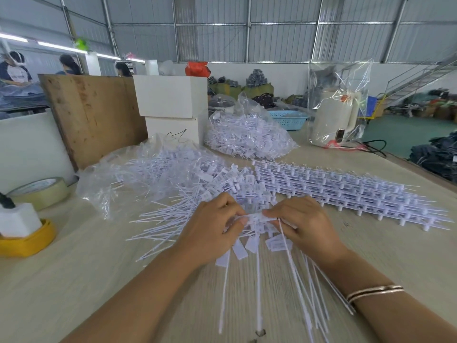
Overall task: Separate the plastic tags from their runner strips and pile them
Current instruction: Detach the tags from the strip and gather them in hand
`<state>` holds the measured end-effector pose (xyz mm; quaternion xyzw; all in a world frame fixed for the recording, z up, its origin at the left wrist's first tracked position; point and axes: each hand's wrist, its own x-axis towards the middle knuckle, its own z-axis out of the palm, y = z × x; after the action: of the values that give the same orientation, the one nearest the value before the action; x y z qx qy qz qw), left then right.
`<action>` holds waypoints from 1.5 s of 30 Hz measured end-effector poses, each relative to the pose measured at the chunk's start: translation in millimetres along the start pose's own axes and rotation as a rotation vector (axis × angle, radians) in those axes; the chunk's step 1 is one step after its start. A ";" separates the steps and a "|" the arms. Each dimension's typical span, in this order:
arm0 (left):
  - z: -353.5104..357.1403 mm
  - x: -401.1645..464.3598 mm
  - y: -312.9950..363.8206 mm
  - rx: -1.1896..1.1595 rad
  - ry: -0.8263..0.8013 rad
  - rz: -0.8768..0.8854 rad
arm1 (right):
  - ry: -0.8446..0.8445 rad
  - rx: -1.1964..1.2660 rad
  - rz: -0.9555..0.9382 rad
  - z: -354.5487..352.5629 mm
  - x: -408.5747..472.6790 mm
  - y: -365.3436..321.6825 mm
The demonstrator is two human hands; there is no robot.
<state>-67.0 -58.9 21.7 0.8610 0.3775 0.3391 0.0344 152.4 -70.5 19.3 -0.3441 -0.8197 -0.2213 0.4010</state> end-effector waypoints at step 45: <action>-1.1 8.3 10.4 -0.049 -0.106 0.038 | -0.069 0.612 0.415 3.0 -2.3 -3.8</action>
<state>-57.1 -61.0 30.5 0.8836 0.3502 0.3030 0.0690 149.0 -72.0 15.3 -0.3745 -0.7737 0.1319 0.4938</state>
